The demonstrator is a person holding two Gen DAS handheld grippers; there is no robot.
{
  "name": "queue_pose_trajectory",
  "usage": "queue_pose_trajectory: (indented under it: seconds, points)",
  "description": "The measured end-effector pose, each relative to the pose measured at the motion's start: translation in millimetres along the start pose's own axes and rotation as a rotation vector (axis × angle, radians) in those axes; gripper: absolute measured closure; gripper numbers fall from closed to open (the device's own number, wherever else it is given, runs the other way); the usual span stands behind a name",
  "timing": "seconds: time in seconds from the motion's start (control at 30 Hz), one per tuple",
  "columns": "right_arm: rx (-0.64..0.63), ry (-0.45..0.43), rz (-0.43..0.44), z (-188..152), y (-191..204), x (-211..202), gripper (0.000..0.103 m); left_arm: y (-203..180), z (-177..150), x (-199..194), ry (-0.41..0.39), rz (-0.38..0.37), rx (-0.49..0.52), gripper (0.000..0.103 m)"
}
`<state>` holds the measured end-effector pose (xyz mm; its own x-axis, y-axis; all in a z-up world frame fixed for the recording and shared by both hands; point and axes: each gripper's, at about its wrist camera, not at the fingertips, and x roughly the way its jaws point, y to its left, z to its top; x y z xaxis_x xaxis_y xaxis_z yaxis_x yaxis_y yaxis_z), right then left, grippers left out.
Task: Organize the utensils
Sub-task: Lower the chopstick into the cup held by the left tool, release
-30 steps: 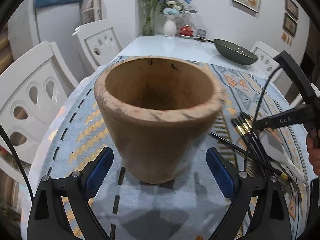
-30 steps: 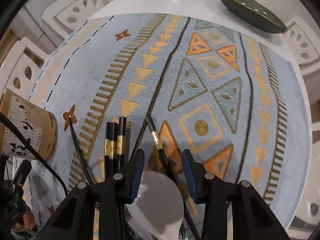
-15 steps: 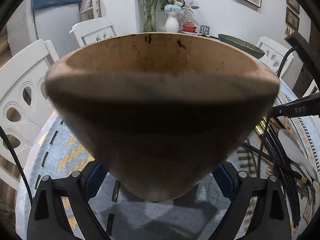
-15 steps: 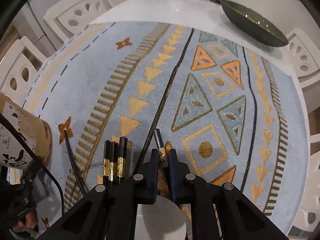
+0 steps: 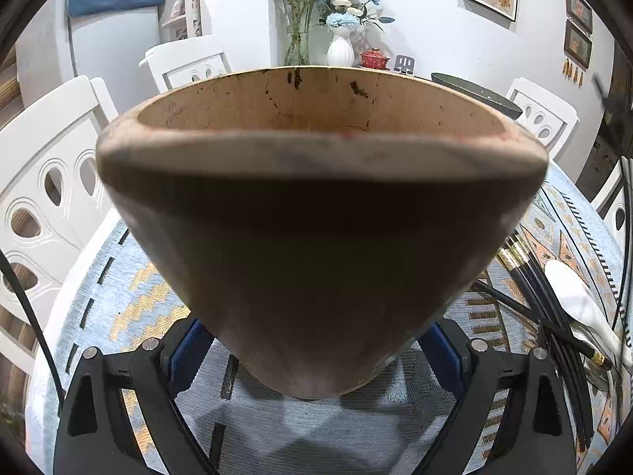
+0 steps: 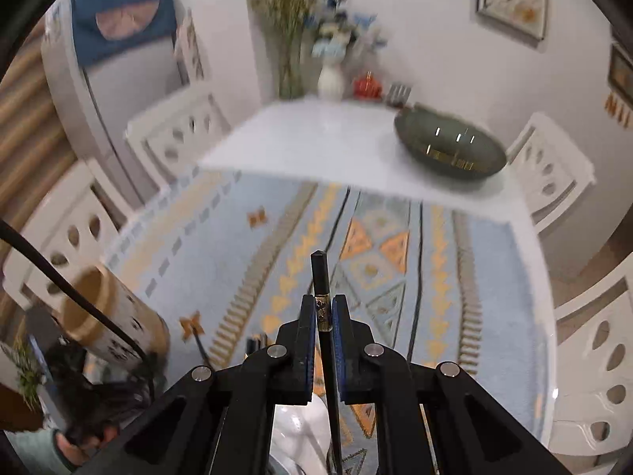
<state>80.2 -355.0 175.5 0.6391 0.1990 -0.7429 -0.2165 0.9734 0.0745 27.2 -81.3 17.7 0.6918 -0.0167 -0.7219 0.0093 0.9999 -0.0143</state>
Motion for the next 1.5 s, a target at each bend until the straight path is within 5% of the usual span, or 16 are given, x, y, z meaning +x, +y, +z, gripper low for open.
queue_pose_trajectory:
  seconds: [0.3, 0.57, 0.73, 1.07, 1.5]
  points:
    - [0.039, -0.226, 0.115, 53.1, 38.9, -62.3, 0.096, 1.5, 0.2, -0.1, -0.001, -0.005, -0.004, 0.01]
    - [0.03, -0.36, 0.345, 92.8, 97.4, -92.4, 0.096, 1.7, 0.3, 0.2, -0.001, -0.005, -0.005, 0.01]
    - [0.001, -0.353, 0.439, 95.4, 124.8, -95.3, 0.096, 1.8, 0.5, -0.1, -0.003, -0.007, -0.009, 0.01]
    - [-0.013, -0.276, 0.477, 83.4, 142.1, -72.3, 0.096, 3.4, 0.3, 1.3, -0.003, -0.009, -0.014, 0.01]
    - [0.119, -0.245, 0.391, 72.7, 76.3, -71.9, 0.092, 3.5, 0.3, 1.3, -0.003, -0.004, -0.008, 0.01]
